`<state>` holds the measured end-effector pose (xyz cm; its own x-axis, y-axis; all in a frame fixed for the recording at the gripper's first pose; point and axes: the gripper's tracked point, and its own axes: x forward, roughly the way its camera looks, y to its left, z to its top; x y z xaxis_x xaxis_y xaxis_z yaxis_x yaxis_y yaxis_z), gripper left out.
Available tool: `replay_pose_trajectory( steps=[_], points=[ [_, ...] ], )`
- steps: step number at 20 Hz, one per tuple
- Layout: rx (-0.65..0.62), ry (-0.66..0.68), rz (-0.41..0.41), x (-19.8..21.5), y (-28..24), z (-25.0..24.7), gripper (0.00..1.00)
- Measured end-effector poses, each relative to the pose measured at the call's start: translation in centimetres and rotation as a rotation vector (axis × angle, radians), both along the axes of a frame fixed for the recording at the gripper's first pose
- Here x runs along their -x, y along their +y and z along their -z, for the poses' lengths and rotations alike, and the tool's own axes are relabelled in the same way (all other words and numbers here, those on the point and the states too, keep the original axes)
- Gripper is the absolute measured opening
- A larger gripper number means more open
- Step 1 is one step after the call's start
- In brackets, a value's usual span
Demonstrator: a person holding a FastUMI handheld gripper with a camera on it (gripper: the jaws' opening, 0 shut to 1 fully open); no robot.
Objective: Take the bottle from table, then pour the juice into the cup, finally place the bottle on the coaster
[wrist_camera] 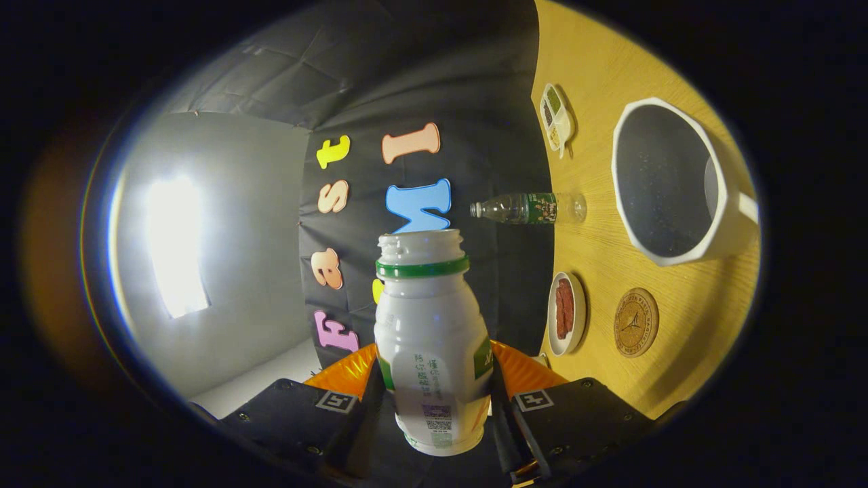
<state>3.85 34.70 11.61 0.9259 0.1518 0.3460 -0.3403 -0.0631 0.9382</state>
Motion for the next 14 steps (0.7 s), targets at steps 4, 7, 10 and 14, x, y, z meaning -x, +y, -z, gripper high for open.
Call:
replay_pose_trajectory(
  steps=[4,7,10,14],
  points=[
    [-0.033,0.0,0.002,0.2,-0.3,-0.4,0.69],
    [-0.051,0.001,0.001,0.0,-0.5,-0.7,0.69],
    [-0.065,0.002,0.001,-0.2,-0.4,-0.9,0.69],
    [-0.077,0.003,-0.003,-0.1,-0.3,-1.1,0.69]
  ],
)
